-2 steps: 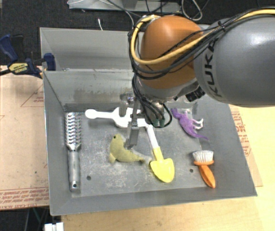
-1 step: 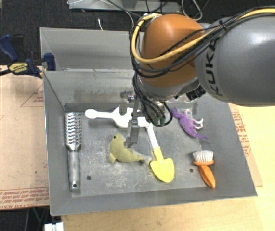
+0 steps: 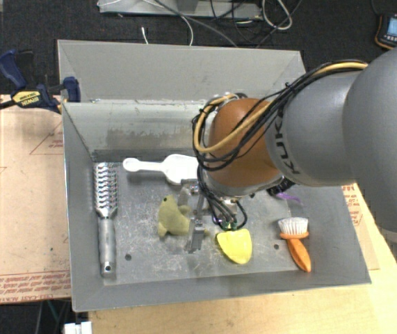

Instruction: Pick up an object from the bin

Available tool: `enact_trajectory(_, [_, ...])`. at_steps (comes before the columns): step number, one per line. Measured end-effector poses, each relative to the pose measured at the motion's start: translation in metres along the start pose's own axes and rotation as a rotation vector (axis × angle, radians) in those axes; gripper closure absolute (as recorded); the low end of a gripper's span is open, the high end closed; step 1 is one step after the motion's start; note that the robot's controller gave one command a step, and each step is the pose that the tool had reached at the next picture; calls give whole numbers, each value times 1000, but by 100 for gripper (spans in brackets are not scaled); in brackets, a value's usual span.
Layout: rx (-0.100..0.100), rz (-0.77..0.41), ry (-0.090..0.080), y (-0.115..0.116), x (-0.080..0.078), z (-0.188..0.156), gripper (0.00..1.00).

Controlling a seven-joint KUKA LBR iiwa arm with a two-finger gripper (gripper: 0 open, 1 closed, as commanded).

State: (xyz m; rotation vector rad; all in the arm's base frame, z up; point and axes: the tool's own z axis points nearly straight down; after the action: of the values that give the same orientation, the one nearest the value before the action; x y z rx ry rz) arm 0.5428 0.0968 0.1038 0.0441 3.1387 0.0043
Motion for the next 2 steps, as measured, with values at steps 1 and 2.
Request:
enact_trajectory(1, [-3,-36,-11,-9,12,34,0])
enact_trajectory(2, [-2,89,-4,5,19,34,0])
